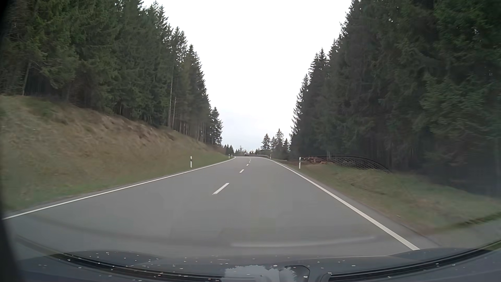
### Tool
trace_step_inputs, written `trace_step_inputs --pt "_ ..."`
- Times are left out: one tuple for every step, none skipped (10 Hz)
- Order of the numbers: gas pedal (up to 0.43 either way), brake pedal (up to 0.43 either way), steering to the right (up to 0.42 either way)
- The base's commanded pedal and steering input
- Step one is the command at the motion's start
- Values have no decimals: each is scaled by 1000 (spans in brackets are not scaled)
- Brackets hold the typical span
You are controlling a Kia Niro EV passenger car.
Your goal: Follow the waypoints while adhering to traffic rules and regulations
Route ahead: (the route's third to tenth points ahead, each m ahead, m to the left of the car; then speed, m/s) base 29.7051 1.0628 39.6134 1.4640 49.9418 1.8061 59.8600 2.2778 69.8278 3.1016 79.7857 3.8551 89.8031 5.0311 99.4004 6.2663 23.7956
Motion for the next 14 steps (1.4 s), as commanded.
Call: trace_step_inputs --pt "280 0 -7" --pt "280 0 -8" --pt "280 0 -8" --pt "280 0 -8" --pt "280 0 -8" --pt "280 0 -8" --pt "280 0 -8" --pt "280 0 -8" --pt "280 0 -8" --pt "280 0 -8" --pt "280 0 -7" --pt "280 0 -5" --pt "280 0 -4" --pt "280 0 -5"
